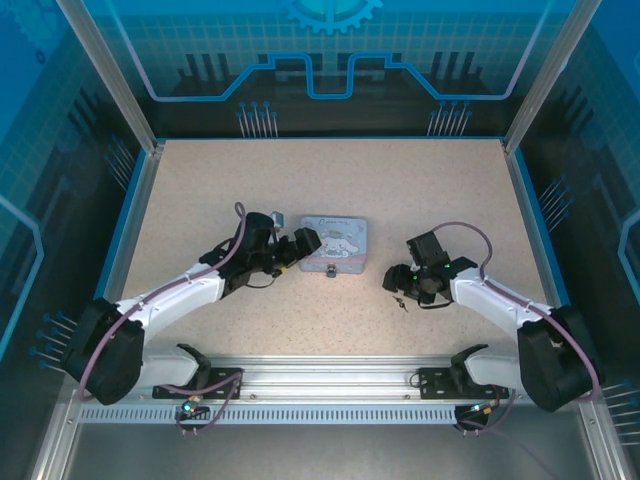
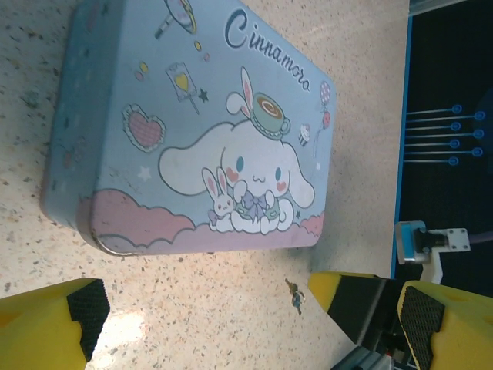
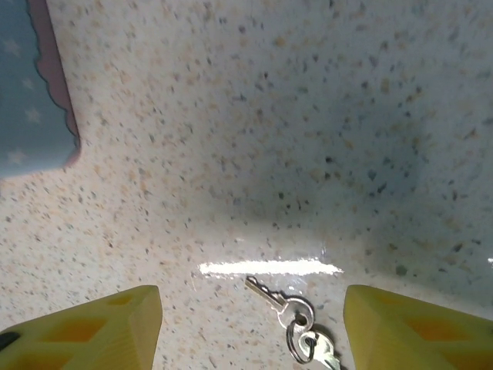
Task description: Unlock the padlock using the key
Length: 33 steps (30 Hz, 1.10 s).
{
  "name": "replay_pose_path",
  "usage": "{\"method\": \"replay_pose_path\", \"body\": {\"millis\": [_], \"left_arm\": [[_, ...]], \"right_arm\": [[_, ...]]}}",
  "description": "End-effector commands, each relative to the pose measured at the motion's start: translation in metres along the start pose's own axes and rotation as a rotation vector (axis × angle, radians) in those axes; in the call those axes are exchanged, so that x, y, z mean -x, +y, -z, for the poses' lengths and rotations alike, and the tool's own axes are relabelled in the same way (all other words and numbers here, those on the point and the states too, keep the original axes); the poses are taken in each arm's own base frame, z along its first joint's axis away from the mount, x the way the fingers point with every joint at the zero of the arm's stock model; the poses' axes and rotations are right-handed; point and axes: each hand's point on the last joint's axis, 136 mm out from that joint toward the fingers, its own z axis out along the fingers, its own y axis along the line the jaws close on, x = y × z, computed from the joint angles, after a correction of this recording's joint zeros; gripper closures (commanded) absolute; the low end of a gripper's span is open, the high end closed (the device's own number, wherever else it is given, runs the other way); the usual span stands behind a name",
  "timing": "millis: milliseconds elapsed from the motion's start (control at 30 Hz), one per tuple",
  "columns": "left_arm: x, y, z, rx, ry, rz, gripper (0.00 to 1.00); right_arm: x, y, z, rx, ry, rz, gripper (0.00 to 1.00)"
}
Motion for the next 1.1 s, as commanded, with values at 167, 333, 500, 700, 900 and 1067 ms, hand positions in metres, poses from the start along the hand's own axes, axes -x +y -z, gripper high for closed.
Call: {"method": "replay_pose_path", "body": {"millis": [167, 333, 500, 700, 900, 1067], "left_arm": [[-0.001, -0.01, -0.004, -0.015, 0.025, 0.015, 0.01], [-0.001, -0.01, -0.006, -0.016, 0.023, 0.018, 0.01], [-0.002, -0.011, -0.008, -0.019, 0.026, 0.015, 0.01], [-0.003, -0.01, -0.008, -0.019, 0.03, 0.015, 0.01], [-0.003, -0.008, -0.011, -0.016, 0.031, 0.019, 0.01], [-0.004, -0.01, -0.012, -0.024, 0.036, 0.021, 0.01]], "right_arm": [[-0.031, 0.007, -0.011, -0.036, 0.064, 0.036, 0.35], [-0.048, 0.008, -0.014, -0.067, 0.069, 0.062, 0.36], [-0.051, -0.002, -0.017, -0.122, 0.049, 0.067, 0.36], [-0.038, 0.002, 0.001, -0.133, -0.002, 0.122, 0.35], [-0.027, -0.003, 0.011, -0.174, -0.048, 0.156, 0.33], [-0.026, -0.012, 0.004, -0.202, -0.033, 0.137, 0.32]]}}
